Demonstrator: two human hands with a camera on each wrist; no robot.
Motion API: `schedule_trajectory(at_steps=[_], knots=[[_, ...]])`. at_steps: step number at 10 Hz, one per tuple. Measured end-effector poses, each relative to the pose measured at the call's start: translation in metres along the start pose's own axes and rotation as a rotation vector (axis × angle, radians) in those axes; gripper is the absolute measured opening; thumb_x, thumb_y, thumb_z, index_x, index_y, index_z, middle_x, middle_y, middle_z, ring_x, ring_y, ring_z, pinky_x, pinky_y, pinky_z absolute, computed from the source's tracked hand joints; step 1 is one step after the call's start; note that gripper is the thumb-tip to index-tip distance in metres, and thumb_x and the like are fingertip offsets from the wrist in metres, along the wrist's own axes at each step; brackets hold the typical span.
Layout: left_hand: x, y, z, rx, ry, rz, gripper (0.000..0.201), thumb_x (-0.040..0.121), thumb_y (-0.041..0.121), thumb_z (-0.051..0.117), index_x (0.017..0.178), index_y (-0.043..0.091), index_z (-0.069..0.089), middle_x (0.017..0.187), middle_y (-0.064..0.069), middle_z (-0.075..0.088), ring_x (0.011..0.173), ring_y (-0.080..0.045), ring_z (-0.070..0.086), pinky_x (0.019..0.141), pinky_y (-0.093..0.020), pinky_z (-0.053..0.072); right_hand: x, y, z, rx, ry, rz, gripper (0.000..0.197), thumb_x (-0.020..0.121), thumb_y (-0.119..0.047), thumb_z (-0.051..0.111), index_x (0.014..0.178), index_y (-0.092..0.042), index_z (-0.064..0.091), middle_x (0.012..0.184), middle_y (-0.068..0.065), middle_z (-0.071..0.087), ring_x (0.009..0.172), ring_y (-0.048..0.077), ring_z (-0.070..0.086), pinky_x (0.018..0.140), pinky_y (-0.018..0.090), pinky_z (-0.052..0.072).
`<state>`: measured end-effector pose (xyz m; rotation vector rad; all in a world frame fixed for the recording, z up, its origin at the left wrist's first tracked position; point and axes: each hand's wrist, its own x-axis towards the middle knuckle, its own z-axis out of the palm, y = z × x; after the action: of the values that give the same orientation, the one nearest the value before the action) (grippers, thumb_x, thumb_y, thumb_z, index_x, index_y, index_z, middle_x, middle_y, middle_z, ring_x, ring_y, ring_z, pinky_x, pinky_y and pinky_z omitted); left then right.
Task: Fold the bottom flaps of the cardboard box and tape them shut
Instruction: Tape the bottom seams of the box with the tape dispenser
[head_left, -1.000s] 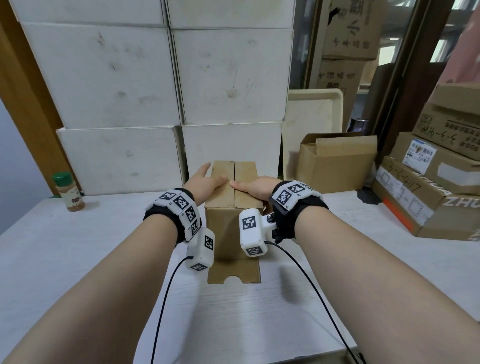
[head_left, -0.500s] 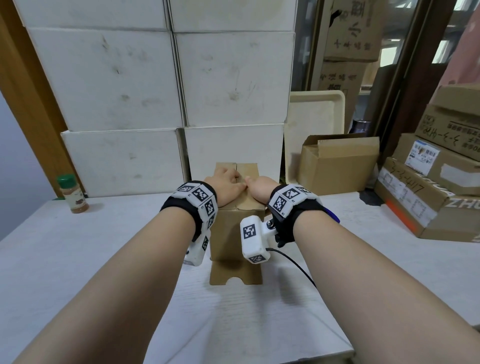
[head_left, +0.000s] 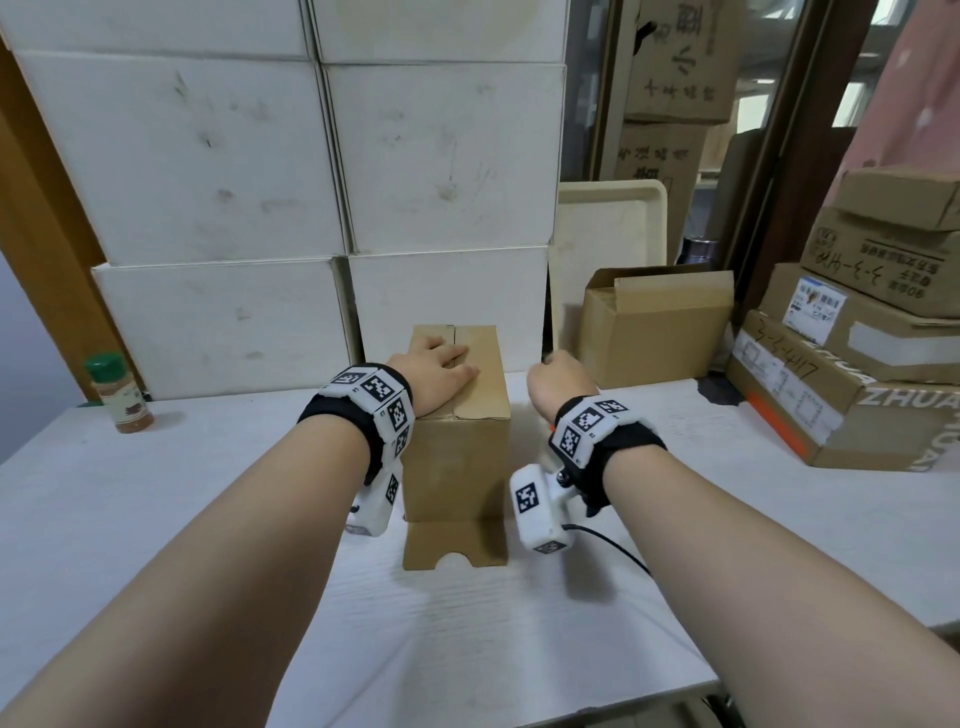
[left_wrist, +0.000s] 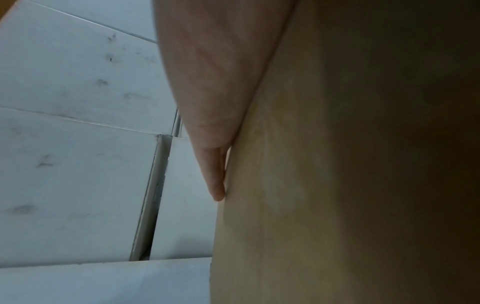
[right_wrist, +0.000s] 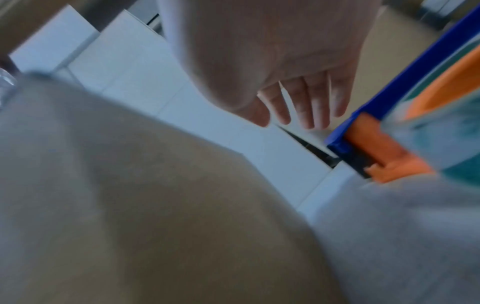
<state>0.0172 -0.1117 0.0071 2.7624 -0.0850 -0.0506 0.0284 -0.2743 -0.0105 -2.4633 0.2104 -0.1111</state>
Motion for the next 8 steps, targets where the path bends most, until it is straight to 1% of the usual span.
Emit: schedule_trajectory(at_steps=[1,2,3,4,5,6,7,8], knots=[[-0.002,0.001,0.000,-0.007,0.005,0.006,0.055,0.094,0.054,0.034,0.146,0.034,0.030,0.156,0.006,0.017,0.141,-0.024,0.029,0.115,-0.033,0.019,0.006,0.024,-0.007,-0.127,0.053,0.120,0.035,0.085,-0.015,0.048,0.118,-0.007,0.053,0.124,0.015,0.055,0.114,0.032,0.053,0.099,0.043,0.044],[-0.003,0.002,-0.001,-0.013,0.008,0.007,0.055,0.094,0.053,0.034,0.146,0.033,0.031,0.156,0.006,0.017,0.141,-0.024,0.029,0.115,-0.033,0.019,0.009,0.038,-0.007,-0.217,0.080,0.214,0.038,0.083,-0.020,0.057,0.119,-0.009,0.053,0.126,0.012,0.053,0.122,0.030,0.046,0.106,0.042,0.034],[-0.005,0.002,-0.001,-0.021,0.011,0.004,0.055,0.094,0.053,0.034,0.146,0.033,0.030,0.157,0.005,0.016,0.142,-0.024,0.028,0.116,-0.034,0.018,0.013,0.053,-0.003,-0.264,0.025,0.285,0.052,0.080,-0.032,0.065,0.123,-0.006,0.052,0.121,0.011,0.056,0.118,0.029,0.051,0.100,0.035,0.040],[-0.005,0.002,-0.001,-0.022,0.009,0.003,0.055,0.094,0.053,0.034,0.146,0.033,0.030,0.156,0.006,0.016,0.141,-0.024,0.028,0.116,-0.034,0.018,0.011,0.063,-0.006,-0.179,-0.037,0.228,0.050,0.079,-0.038,0.069,0.118,-0.008,0.057,0.111,0.010,0.060,0.110,0.030,0.057,0.088,0.034,0.045],[-0.003,0.000,-0.001,-0.042,0.004,-0.006,0.055,0.093,0.054,0.035,0.145,0.034,0.031,0.156,0.007,0.017,0.141,-0.025,0.029,0.116,-0.035,0.019,-0.002,0.063,-0.014,-0.226,-0.116,0.184,0.031,0.076,-0.035,0.073,0.071,-0.018,0.048,0.068,-0.001,0.041,0.071,0.021,0.049,0.062,0.029,0.040],[-0.004,-0.001,0.000,-0.048,0.007,-0.011,0.055,0.093,0.054,0.036,0.144,0.035,0.032,0.155,0.008,0.019,0.140,-0.025,0.030,0.116,-0.035,0.020,0.000,0.065,-0.011,-0.354,-0.155,0.157,0.038,0.081,-0.023,0.068,0.060,-0.016,0.037,0.060,-0.002,0.037,0.054,0.014,0.041,0.048,0.022,0.033],[-0.006,0.000,0.000,-0.049,0.017,-0.007,0.054,0.093,0.053,0.036,0.144,0.034,0.033,0.155,0.007,0.019,0.139,-0.026,0.031,0.115,-0.034,0.021,0.003,0.062,-0.002,-0.498,-0.246,0.131,0.031,0.087,-0.026,0.058,0.064,-0.011,0.043,0.060,-0.001,0.043,0.055,0.015,0.046,0.054,0.020,0.041],[-0.007,0.001,0.001,-0.046,0.014,-0.002,0.054,0.094,0.052,0.036,0.145,0.034,0.032,0.155,0.006,0.019,0.139,-0.025,0.032,0.115,-0.034,0.021,-0.001,0.055,-0.008,-0.533,-0.264,0.086,0.017,0.087,-0.024,0.061,0.082,-0.010,0.053,0.068,0.000,0.044,0.073,0.021,0.053,0.066,0.021,0.044]])
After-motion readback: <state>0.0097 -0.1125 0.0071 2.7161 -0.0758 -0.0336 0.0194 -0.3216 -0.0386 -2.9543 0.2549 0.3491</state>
